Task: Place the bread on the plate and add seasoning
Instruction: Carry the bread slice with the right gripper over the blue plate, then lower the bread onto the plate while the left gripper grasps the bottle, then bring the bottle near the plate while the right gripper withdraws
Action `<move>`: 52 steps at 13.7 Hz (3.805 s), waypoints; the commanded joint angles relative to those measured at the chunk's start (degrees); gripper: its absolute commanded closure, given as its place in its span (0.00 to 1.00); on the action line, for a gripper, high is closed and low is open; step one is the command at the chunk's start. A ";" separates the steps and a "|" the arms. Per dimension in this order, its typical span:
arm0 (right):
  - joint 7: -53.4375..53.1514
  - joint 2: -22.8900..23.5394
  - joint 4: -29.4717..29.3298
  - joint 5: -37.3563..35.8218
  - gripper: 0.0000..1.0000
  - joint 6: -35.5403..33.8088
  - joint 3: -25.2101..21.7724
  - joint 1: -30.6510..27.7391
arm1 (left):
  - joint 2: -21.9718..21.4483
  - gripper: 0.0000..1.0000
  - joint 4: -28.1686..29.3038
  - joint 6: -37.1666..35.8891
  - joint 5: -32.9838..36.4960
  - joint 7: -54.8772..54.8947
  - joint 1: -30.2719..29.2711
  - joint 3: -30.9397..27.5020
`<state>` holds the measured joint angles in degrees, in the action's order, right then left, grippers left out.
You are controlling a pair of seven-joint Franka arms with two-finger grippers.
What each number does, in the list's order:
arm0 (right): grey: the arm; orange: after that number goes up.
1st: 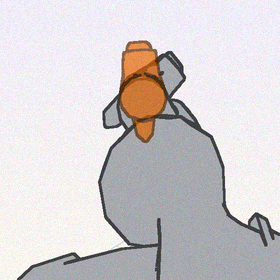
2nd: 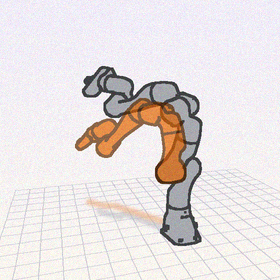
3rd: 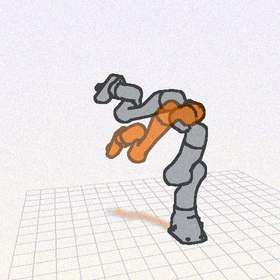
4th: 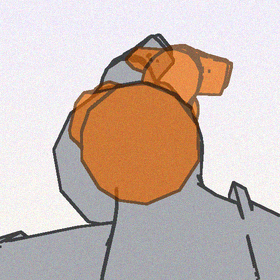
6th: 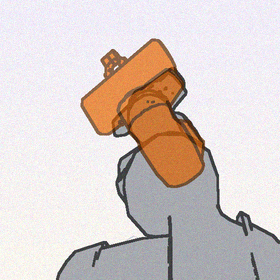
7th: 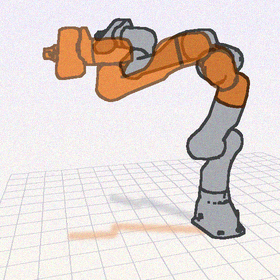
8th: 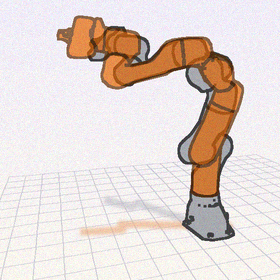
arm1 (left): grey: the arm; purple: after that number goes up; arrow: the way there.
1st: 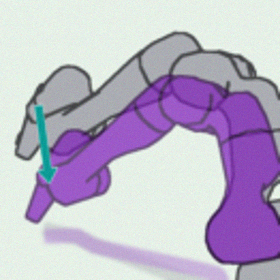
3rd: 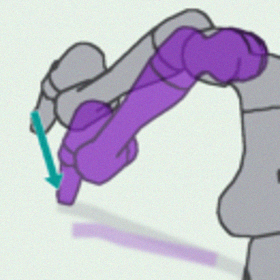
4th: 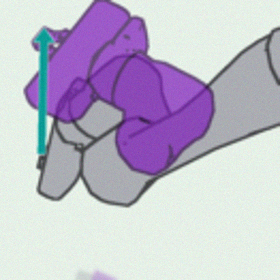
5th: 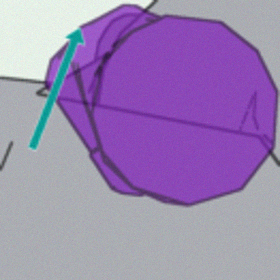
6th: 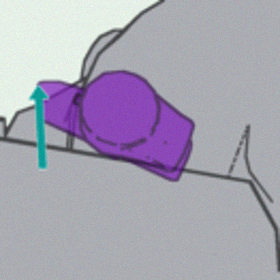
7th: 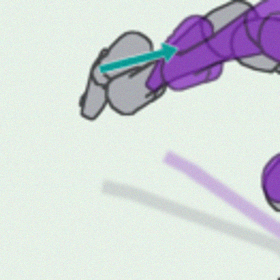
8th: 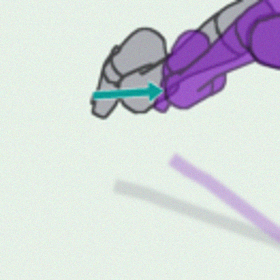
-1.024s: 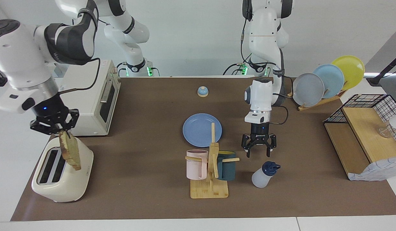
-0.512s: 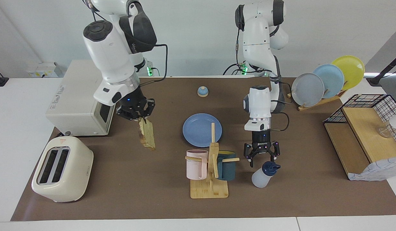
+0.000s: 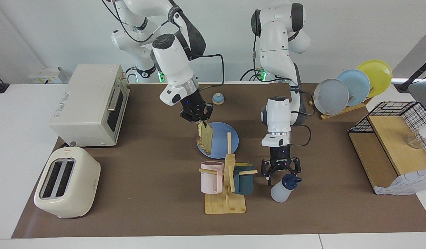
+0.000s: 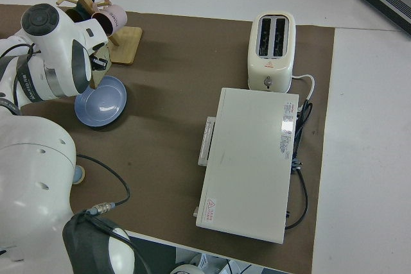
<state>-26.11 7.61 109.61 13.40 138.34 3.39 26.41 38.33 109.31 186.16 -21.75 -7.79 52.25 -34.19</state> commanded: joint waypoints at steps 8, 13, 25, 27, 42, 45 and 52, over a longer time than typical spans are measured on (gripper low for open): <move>1.93 2.85 9.47 1.54 1.00 16.34 -0.14 7.07 | 3.33 0.00 -5.33 -3.34 -0.66 -0.91 -2.15 -0.17; 2.55 1.79 12.20 1.54 1.00 16.52 -0.14 7.43 | 4.37 0.00 -6.12 -4.14 -0.31 -0.99 -2.77 0.35; -0.87 0.65 14.67 1.63 0.00 15.91 -0.23 5.40 | 8.86 0.08 -10.61 -1.41 -0.66 -3.98 -3.47 0.88; -1.49 0.56 13.26 1.55 0.00 15.29 -0.32 5.49 | 8.78 0.31 -10.08 -1.76 -0.66 -3.72 -3.12 0.88; 8.93 -6.80 -10.74 -12.52 0.00 -33.89 -1.46 -17.95 | -41.11 1.00 9.42 -48.13 10.81 48.10 -3.30 0.09; 12.38 -12.87 -10.74 -12.61 0.00 -46.63 -1.46 -22.62 | -49.12 1.00 9.26 -63.06 20.60 53.74 -3.12 2.71; 19.67 -7.26 -18.82 -13.75 0.00 -54.67 -3.03 -25.18 | -53.09 1.00 9.96 -81.38 20.87 57.63 -3.12 17.65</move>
<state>-10.08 -3.16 96.23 0.50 86.25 0.89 2.51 -12.58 117.65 107.07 -2.24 48.57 48.81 -19.17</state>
